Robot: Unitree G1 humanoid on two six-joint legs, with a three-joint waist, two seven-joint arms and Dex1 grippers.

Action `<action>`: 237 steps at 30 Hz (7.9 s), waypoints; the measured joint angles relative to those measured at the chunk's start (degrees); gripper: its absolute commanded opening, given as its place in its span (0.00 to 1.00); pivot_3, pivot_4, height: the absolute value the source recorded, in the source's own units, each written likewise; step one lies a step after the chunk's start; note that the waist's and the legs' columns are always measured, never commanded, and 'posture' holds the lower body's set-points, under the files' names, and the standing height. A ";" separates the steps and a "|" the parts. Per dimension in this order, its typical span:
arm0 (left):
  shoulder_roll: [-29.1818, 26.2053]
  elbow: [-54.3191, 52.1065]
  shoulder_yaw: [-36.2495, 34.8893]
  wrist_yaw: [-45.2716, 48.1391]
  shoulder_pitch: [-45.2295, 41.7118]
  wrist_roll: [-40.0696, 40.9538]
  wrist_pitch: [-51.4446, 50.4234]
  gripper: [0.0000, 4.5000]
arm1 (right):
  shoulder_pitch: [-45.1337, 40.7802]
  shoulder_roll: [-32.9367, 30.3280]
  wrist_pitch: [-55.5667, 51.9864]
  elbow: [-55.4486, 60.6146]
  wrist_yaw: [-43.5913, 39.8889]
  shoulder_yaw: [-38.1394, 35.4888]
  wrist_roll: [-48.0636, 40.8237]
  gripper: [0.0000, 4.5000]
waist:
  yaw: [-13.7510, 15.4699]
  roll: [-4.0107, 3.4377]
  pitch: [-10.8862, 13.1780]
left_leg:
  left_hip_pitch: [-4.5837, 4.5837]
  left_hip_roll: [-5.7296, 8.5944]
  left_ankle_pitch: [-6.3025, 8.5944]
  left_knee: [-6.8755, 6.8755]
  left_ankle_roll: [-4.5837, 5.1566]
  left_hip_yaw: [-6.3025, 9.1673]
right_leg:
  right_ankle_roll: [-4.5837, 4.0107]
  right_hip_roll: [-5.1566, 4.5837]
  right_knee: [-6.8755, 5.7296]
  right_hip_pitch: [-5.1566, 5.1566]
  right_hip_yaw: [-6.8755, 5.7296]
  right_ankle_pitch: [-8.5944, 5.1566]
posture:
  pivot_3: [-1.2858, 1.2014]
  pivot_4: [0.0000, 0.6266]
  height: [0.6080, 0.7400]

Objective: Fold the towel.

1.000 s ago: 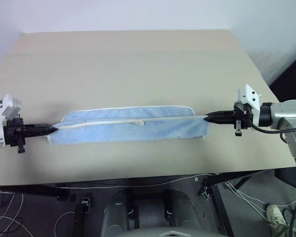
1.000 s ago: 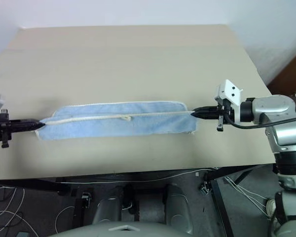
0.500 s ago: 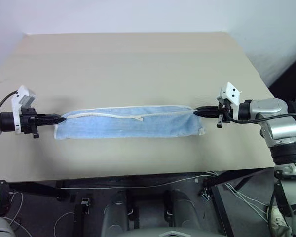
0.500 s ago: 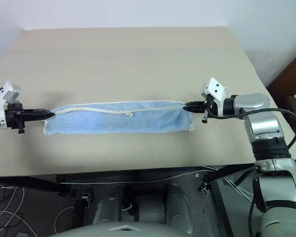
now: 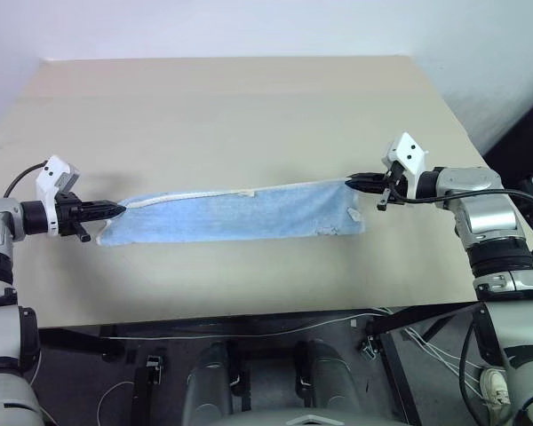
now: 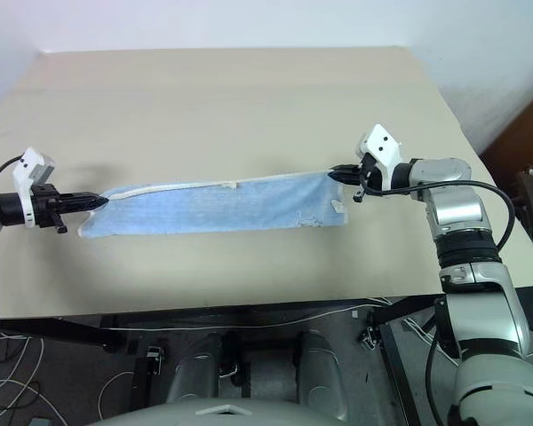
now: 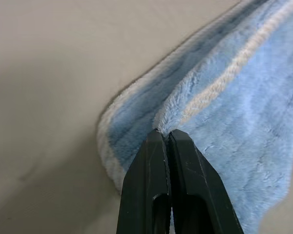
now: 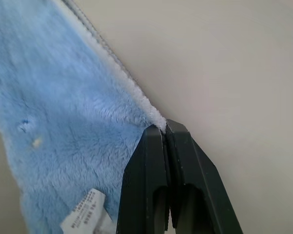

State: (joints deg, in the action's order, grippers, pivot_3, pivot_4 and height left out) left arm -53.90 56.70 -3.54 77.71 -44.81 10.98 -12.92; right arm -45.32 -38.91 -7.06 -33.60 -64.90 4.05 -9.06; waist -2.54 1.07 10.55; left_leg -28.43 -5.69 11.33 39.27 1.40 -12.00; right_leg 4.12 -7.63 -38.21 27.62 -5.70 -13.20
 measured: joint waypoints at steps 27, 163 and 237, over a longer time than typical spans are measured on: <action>0.20 2.13 -9.82 -9.54 -0.62 2.19 2.12 1.00 | -0.49 1.05 -13.45 1.48 -2.08 -3.76 -4.56 0.87 | 0.01 0.01 -0.01 | 0.02 -0.02 0.00 0.07 0.01 0.05 | 0.01 -0.01 -0.10 -0.02 0.00 0.00 | 0.52 0.24 0.64; 12.12 -61.71 -5.32 -17.07 25.57 21.91 -15.88 0.91 | 10.30 18.23 -54.04 38.81 28.04 -4.80 -38.76 0.68 | 1.35 -0.23 -0.53 | 0.94 -0.16 -0.11 -1.60 -0.20 0.00 | -0.41 0.48 1.26 -0.42 -0.04 0.30 | 0.52 0.24 0.64; 15.11 -79.26 -36.20 -44.41 43.75 39.15 -43.61 0.99 | 8.43 19.32 -15.84 27.77 12.77 9.25 -6.40 0.99 | 0.04 -0.25 -0.51 | 0.94 -0.45 -0.15 -1.72 -0.31 0.15 | -0.44 0.56 1.36 -0.35 -0.20 0.29 | 0.52 0.24 0.64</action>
State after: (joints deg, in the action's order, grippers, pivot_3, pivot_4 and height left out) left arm -38.79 -22.57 -39.74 33.30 -1.06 50.13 -56.54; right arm -36.89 -19.59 -22.90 -5.82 -52.14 13.30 -15.46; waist -2.49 0.82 10.04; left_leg -27.50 -6.14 11.18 37.55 1.09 -11.85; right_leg 3.68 -7.07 -36.85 27.27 -5.90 -12.91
